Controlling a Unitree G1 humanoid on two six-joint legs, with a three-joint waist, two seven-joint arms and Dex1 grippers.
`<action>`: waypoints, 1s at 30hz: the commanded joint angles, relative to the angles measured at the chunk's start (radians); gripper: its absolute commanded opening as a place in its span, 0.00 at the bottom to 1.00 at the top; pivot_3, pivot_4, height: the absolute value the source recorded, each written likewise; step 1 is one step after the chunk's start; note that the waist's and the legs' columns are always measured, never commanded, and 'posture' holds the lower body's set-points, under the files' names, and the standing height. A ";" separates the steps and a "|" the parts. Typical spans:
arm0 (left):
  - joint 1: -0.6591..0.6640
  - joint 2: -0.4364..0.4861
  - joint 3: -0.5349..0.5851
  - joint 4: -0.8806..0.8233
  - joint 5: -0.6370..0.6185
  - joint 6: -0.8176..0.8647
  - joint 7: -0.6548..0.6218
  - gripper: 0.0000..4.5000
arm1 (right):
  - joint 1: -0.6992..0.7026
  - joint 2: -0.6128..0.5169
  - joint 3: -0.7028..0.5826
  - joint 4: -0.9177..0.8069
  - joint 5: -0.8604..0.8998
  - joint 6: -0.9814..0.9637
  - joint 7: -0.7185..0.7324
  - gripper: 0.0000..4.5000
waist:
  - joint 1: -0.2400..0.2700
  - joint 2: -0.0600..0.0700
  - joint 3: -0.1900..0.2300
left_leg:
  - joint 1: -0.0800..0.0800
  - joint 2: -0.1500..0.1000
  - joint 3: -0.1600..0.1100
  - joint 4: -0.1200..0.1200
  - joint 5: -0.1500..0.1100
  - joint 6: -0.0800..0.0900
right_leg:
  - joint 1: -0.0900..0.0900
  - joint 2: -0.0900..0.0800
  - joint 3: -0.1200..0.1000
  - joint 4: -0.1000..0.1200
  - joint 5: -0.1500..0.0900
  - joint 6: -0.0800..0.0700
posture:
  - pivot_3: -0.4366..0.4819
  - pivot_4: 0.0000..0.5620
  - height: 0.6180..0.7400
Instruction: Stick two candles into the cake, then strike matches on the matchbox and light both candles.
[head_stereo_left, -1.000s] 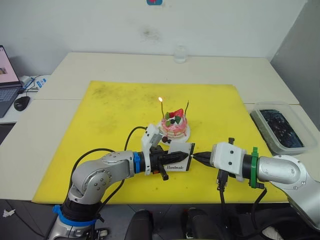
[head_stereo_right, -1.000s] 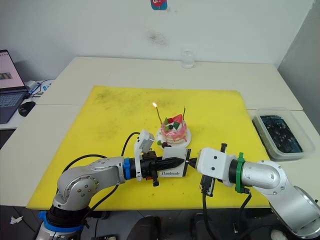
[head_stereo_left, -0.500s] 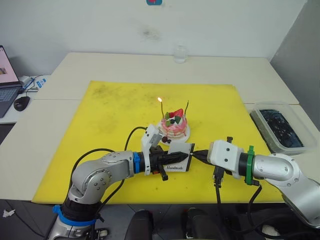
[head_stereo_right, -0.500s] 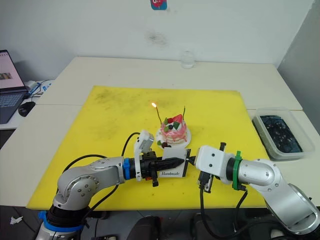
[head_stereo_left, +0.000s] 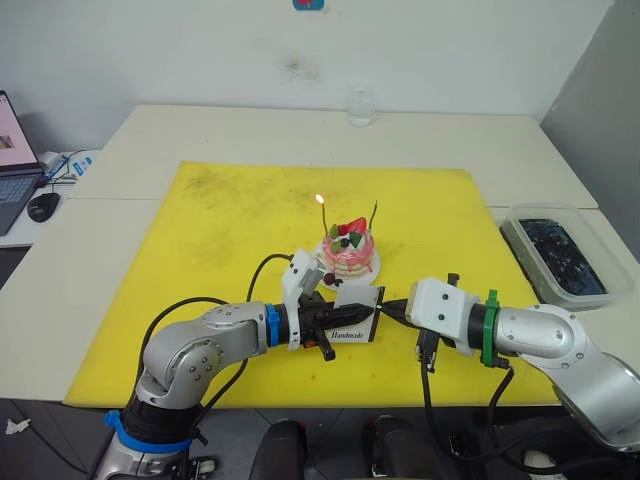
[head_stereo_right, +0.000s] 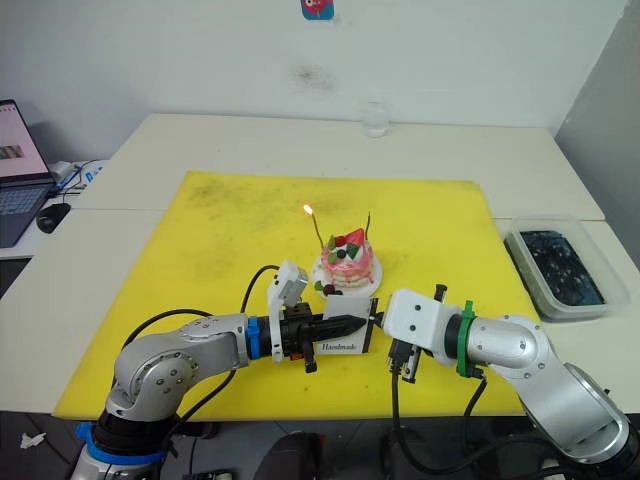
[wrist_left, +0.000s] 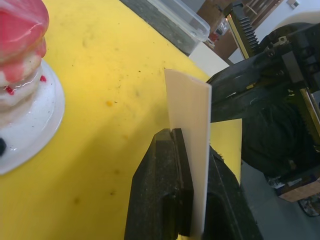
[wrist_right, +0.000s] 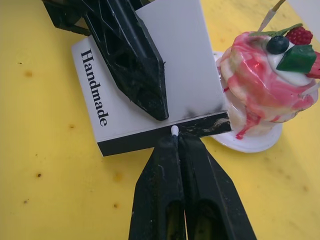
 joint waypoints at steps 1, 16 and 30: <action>0.007 0.000 -0.035 -0.067 -0.008 -0.025 -0.040 0.00 | -0.046 0.070 -0.114 0.023 -0.026 0.117 -0.128 0.01 | 0.000 0.000 0.000 | 0.000 0.000 0.000 0.000 0.000 0.000 | 0.000 0.000 0.000 0.000 0.000 0.000 | 0.48 0.27 1.00; 0.051 0.042 -0.005 -0.085 -0.015 -0.040 -0.051 0.00 | -0.085 0.137 -0.351 -0.091 0.125 0.333 -0.181 0.01 | -0.001 0.001 0.000 | 0.000 0.000 -0.001 -0.001 0.000 0.000 | -0.001 0.003 -0.001 0.001 0.000 0.000 | 0.48 0.27 1.00; 0.023 -0.014 0.001 -0.068 -0.007 -0.039 0.012 0.00 | -0.031 0.059 -0.361 -0.157 0.327 0.323 -0.042 0.01 | 0.000 0.000 0.000 | -0.001 0.000 -0.001 0.000 0.000 0.000 | -0.001 0.002 -0.001 0.000 0.000 0.000 | 0.48 0.27 1.00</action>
